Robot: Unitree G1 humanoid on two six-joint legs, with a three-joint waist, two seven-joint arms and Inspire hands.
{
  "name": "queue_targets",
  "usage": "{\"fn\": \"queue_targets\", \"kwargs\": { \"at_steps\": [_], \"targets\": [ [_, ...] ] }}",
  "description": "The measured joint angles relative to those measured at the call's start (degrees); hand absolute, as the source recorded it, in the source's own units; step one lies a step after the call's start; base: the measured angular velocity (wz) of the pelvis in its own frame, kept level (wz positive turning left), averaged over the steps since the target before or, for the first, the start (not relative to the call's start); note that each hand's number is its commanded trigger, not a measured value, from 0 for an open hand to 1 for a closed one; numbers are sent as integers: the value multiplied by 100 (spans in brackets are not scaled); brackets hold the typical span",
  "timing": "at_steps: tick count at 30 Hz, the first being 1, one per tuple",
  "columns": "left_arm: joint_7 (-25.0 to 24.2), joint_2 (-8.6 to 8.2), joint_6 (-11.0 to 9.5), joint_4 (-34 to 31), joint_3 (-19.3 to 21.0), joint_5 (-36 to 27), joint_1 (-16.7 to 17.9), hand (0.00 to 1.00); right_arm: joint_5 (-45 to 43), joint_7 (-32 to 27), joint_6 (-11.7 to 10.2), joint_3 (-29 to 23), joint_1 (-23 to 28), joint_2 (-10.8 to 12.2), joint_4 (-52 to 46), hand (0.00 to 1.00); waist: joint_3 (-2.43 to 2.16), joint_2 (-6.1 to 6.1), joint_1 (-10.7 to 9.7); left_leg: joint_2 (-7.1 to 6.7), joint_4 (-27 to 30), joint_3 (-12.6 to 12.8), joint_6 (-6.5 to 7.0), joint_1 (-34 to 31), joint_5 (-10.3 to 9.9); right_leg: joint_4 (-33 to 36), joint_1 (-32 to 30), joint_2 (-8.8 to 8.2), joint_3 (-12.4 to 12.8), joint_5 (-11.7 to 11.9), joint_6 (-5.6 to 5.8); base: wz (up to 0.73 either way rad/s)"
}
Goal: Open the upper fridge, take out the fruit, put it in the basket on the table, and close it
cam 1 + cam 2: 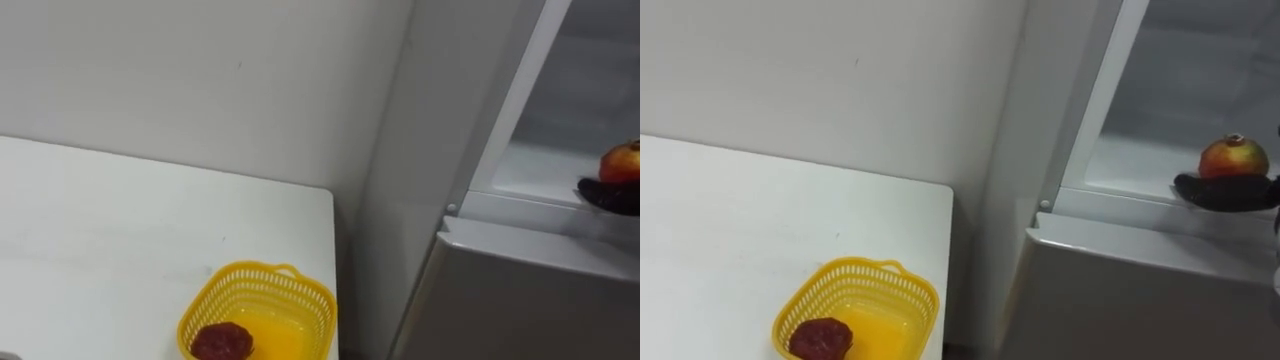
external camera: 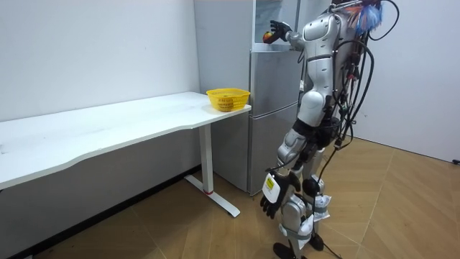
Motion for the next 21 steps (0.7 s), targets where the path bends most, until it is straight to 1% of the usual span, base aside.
{"fn": "queue_targets", "kwargs": {
  "at_steps": [1, 5, 6, 8, 9, 13, 16, 17, 20, 21],
  "targets": [
    [0, 4, 1, 0, 0, 0, 2, 0, 4, -2, 0, 0, -16, 0, 13, 0, 4, 5, 0, 0, 0, 0, 0, -1, 0, 0, -1, 0, -3, 0, 0, 0],
    [-5, 26, 6, 11, -10, -4, -43, 0, 9, -32, -14, 5, -65, 0, 21, 0, 61, 82, 45, 0, 2, -3, 0, -16, 0, 1, -18, -1, -4, 1, -1, 0],
    [-4, 30, 7, 11, -9, -4, -58, 0, 9, -37, -31, 5, -76, 0, 21, 0, 69, 96, 44, 0, 1, -2, -1, -28, 0, 1, -32, -1, -1, 1, -1, 0],
    [-4, 45, 7, 11, -10, -6, -65, 0, 9, -52, -82, 3, -89, -1, 21, 0, 64, 103, 43, 1, 6, -2, -10, -92, 7, 3, -97, 2, 4, 5, -9, 0],
    [-6, 45, 8, 11, -17, -5, -80, 0, 14, -54, -87, 15, -155, -2, 39, 0, 74, 115, 39, 3, 15, -1, -12, -119, 10, -2, -119, 4, 2, 14, -22, 0],
    [-10, 58, 8, 9, -41, -2, -148, 0, 37, 28, -129, 168, -449, -7, 390, 0, 77, 146, 27, 8, 19, 7, -13, -135, 11, 1, -137, 7, 6, 16, -25, 0],
    [-5, 67, 9, 7, -67, 2, -166, 0, 81, 156, -135, 212, -515, -9, 541, 0, 64, 159, 19, 9, 40, 5, -13, -196, 11, 3, -182, 5, 9, 19, -29, 0],
    [-4, 67, 10, 8, -67, 3, -167, 0, 99, 183, -144, 210, -556, -9, 577, 0, 73, 170, 21, 9, 53, 5, -13, -213, 11, 1, -189, 6, 9, 23, -33, 0],
    [0, 68, 11, 9, -68, 2, -134, 0, 232, 270, -180, 210, -585, -31, 639, 0, 62, 222, 23, 9, 54, 3, -12, -211, 11, 1, -185, 7, 11, 24, -31, 0],
    [0, 68, 11, 8, -68, -6, -137, 0, 349, 355, -226, 218, -602, -66, 738, 0, 63, 244, 22, 9, 55, 1, -12, -210, 11, 1, -183, 6, -11, 24, -31, 0]
  ]
}}
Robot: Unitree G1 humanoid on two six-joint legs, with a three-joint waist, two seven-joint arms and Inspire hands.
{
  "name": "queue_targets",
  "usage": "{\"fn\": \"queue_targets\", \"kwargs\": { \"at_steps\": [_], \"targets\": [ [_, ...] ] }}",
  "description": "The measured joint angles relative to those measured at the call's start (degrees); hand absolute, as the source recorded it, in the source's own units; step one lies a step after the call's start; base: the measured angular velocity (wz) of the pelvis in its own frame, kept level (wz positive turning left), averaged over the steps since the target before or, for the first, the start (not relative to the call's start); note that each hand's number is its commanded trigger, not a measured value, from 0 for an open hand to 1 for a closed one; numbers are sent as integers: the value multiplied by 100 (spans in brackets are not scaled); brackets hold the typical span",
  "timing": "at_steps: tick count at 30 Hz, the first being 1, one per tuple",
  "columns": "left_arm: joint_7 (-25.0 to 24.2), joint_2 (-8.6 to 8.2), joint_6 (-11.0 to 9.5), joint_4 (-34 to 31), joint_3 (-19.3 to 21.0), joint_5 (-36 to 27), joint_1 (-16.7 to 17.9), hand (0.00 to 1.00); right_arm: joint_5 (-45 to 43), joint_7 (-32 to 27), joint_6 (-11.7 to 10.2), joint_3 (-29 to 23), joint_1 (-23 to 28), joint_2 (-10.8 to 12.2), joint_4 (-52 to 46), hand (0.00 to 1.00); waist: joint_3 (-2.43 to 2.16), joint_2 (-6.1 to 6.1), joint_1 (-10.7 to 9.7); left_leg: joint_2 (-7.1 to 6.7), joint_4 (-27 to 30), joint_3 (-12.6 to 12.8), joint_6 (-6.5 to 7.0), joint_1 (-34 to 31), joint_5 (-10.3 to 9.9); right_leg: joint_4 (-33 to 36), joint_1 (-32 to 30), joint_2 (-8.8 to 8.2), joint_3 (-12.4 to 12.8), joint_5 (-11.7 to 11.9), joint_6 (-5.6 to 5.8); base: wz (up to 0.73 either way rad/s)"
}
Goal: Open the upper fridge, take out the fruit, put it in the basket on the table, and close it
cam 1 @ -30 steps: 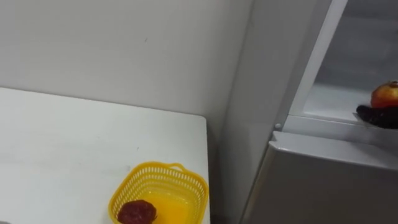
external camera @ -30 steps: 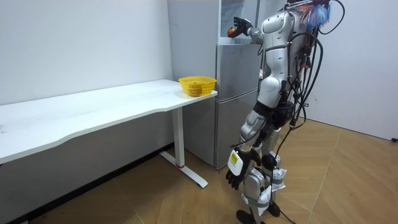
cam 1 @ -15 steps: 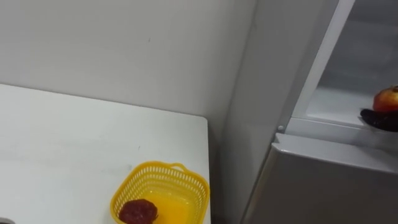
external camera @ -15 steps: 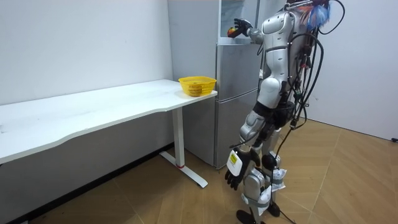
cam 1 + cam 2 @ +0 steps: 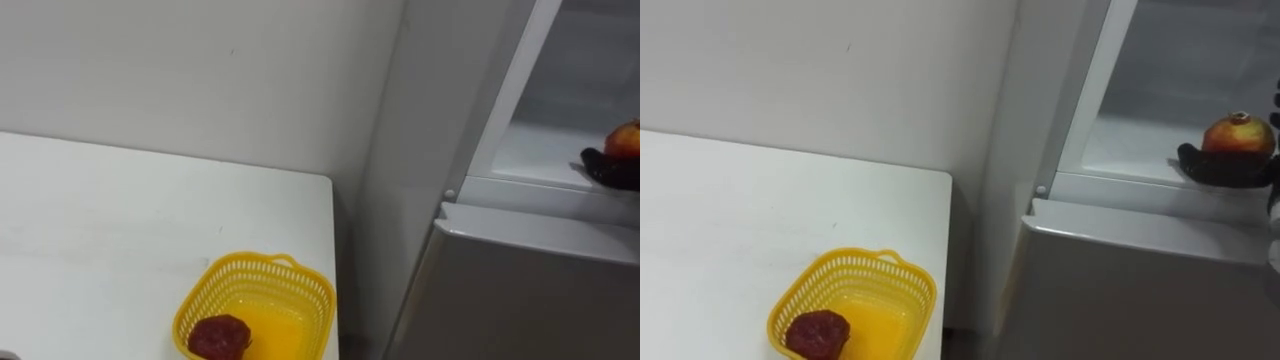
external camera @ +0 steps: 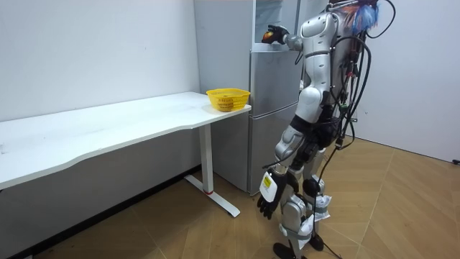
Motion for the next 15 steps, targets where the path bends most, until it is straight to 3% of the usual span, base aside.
{"fn": "queue_targets", "kwargs": {
  "at_steps": [10, 15],
  "targets": [
    [-1, 1, -11, 1, -5, -2, 13, 0, 410, 672, -140, 227, -229, -266, 722, 0, -2, 30, 102, 2, 46, -26, -1, 31, 1, 1, 55, -9, -75, 4, -6, 0],
    [-9, 3, -11, 56, -3, -2, 25, 0, 434, 878, -138, 230, -232, -309, 783, 0, 36, -17, 111, 3, 44, -32, -2, 68, 0, 0, 85, -8, -83, 4, -6, 0]
  ]
}}
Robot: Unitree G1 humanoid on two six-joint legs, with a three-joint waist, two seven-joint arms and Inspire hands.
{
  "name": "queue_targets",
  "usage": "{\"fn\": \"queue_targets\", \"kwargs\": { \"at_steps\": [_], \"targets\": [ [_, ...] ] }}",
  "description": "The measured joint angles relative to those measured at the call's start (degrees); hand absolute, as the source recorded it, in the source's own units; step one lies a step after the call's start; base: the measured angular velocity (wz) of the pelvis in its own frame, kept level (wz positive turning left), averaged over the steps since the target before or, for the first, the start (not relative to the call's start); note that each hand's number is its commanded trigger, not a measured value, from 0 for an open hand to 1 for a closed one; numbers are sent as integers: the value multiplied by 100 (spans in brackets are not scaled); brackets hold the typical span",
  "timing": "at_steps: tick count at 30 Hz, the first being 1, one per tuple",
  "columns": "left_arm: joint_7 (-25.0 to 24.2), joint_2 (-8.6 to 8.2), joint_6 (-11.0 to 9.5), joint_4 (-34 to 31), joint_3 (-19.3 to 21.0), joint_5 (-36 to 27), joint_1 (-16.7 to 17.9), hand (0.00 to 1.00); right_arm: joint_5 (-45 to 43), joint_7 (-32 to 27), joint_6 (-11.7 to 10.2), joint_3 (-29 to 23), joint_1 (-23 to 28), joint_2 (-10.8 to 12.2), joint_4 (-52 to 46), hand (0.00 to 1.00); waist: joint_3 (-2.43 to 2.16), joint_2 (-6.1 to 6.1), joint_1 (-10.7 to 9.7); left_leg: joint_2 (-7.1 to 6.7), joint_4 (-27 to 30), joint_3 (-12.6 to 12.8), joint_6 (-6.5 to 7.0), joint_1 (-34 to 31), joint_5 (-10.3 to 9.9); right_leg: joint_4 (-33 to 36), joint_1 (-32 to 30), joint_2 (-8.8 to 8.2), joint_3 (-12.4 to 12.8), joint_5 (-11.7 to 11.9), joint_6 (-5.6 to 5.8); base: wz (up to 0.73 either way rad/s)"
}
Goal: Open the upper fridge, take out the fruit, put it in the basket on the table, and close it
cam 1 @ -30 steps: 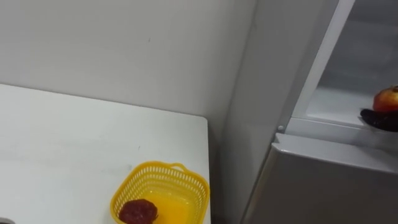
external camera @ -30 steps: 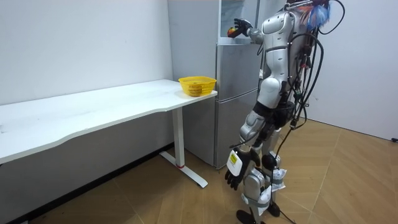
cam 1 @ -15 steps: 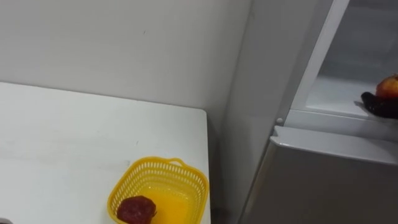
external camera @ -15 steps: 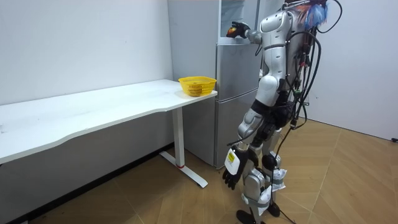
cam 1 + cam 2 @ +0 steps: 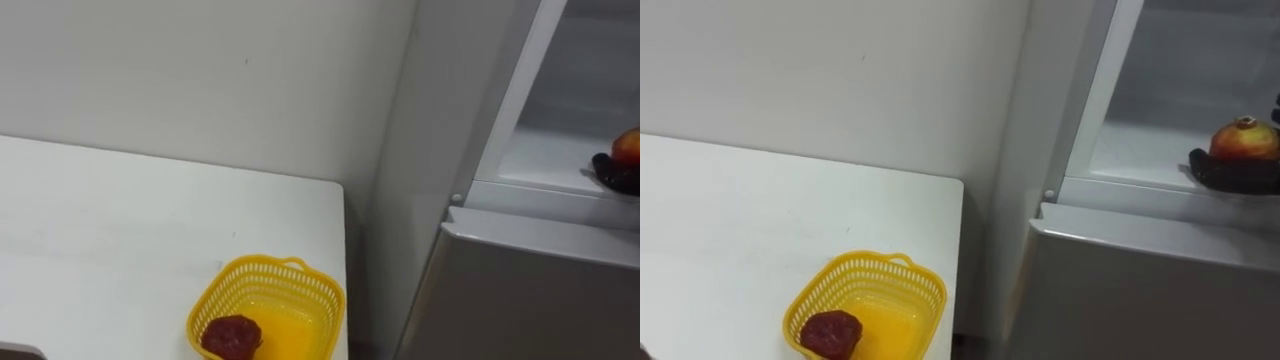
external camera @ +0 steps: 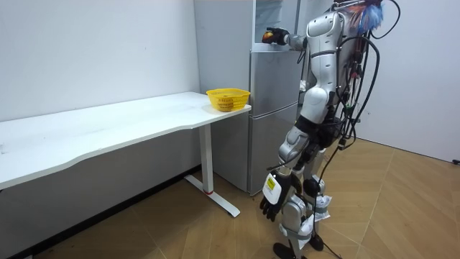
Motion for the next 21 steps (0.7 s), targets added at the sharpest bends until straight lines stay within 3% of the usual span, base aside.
{"fn": "queue_targets", "kwargs": {
  "at_steps": [4, 5, 6, 7, 8, 9, 21],
  "targets": [
    [-5, 4, 2, 68, 3, 0, -9, 0, 1, 126, -1, -3, -1, -14, 48, 0, 9, -48, 1, 0, -6, 1, 0, 4, -1, -8, -1, 3, 0, 0, 0, 0],
    [-6, 4, 2, 69, 5, 3, -5, 0, 1, 173, -6, -11, -12, -18, 103, 7, 8, -58, -3, 0, -11, 1, 0, 7, -1, -8, -1, 2, -4, 0, 0, 0],
    [-6, 4, 1, 68, 5, 2, -11, 0, 0, 241, -5, -14, -23, -30, 128, 29, 5, -62, -2, -1, -12, 0, 0, 2, -1, -6, -2, -1, -21, 0, 0, 0],
    [-5, 4, 1, 68, 6, 3, -14, 0, 0, 268, -5, -14, -28, -34, 142, 42, 4, -65, -1, -1, -13, 0, 0, 3, -1, -6, -2, -3, -34, 0, 0, 0],
    [-4, 5, 1, 68, 6, 3, -21, 0, -6, 310, -4, -14, -35, -46, 167, 84, 0, -69, -10, -1, -14, 0, 0, 2, -1, -7, -2, -5, -54, 0, 0, 0],
    [-3, 7, 2, 68, 6, 2, -28, 0, -10, 348, 4, -13, -36, -54, 169, 100, -1, -71, -9, -1, -13, -2, 0, 0, -1, -8, 0, -5, -57, 0, 0, 0],
    [-41, 21, 3, 144, 42, 0, -147, 0, -93, 534, 70, 16, -95, -134, 182, 100, -14, -77, 6, 3, -16, -3, -2, 10, 0, -9, 9, -1, -60, 1, -1, 0]
  ]
}}
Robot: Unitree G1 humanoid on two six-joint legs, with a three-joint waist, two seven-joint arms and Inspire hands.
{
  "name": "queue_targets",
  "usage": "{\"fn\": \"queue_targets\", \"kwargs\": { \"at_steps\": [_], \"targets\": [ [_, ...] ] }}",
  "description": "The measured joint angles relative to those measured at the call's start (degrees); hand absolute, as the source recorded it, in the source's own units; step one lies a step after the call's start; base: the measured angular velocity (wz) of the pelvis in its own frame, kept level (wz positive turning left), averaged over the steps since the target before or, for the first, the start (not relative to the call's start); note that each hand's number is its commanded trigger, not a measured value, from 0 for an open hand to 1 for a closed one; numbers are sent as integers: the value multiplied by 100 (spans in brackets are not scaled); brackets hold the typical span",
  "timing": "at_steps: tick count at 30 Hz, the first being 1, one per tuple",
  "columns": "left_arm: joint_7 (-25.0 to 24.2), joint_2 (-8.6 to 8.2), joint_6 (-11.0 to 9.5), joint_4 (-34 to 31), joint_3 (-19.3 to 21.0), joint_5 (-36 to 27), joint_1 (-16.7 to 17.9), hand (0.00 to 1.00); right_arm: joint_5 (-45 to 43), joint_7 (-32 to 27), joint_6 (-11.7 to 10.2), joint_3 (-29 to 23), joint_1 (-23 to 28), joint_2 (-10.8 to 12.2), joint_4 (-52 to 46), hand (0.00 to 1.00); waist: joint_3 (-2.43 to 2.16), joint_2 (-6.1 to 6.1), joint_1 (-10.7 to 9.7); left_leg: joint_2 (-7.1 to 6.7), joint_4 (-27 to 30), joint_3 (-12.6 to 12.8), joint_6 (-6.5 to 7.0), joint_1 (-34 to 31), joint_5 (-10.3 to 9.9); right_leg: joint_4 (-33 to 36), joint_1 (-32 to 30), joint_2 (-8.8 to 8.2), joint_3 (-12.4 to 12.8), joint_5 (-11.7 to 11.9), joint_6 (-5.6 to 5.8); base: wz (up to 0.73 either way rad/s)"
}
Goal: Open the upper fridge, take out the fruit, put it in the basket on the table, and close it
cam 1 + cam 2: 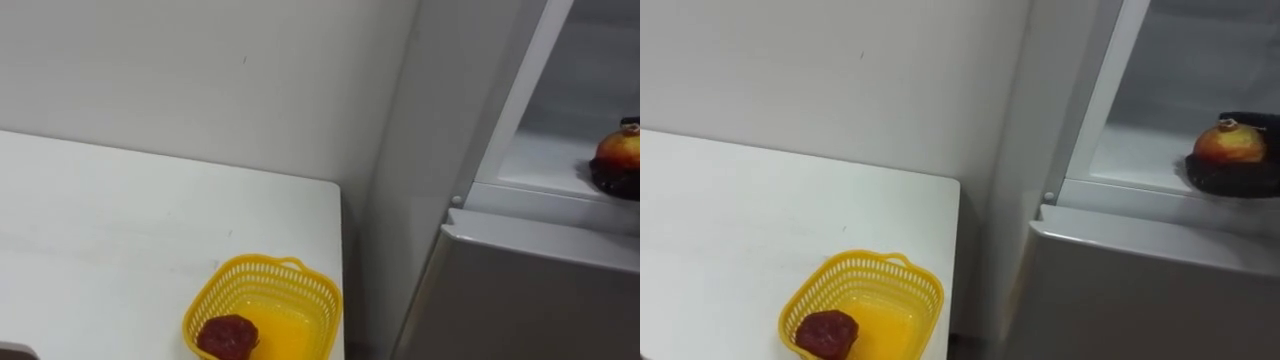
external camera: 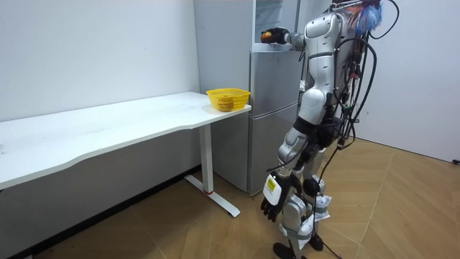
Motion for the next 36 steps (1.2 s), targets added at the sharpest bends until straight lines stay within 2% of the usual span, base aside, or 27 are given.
{"fn": "queue_targets", "kwargs": {
  "at_steps": [11, 13, 14, 23, 31, 33, 36],
  "targets": [
    [-4, 11, 0, 92, 17, 2, -113, 0, -44, 69, -3, 33, -23, -77, 0, 100, -1, -3, 2, 1, -26, 2, 0, 31, 0, -6, 0, 2, -9, 0, 0, 0],
    [-4, 11, 3, 148, 17, 3, -123, 0, -43, 75, -1, 32, -24, -78, 0, 100, -3, -6, 4, 1, -29, 7, 0, 34, 0, -6, -1, 2, -5, 0, 0, 0],
    [-3, 11, 3, 149, 21, 3, -128, 0, -39, 77, 2, 31, -24, -78, 0, 100, -19, -28, 3, 1, -29, 10, 0, 36, 0, -6, -2, 2, -1, 0, 0, 0],
    [5, 11, 2, 149, 31, 3, -141, 0, 26, 75, 10, 28, -23, -80, -6, 100, -22, -47, 15, 3, -29, 13, -3, 38, 2, -1, 4, 4, 15, 0, 0, 0],
    [-9, 10, 48, 147, 132, 8, -164, 0, 207, 66, 219, 30, -14, -78, -211, 100, -18, -65, -2, 5, -74, 49, -7, 85, 5, 0, 22, 7, 82, 0, 0, -1],
    [0, 9, 91, 147, 131, 8, -182, 0, 117, 78, 300, 30, 46, -78, -454, 100, 6, -37, -23, 7, -99, 70, -5, 131, 4, -2, 61, 8, 98, 0, 0, -4],
    [23, 12, 119, 146, 117, 6, -218, 0, -18, 51, 361, 26, 240, -78, -878, 100, 8, -27, -60, 6, -106, 68, -4, 153, 3, -3, 78, 7, 92, -2, 2, 0]
  ]
}}
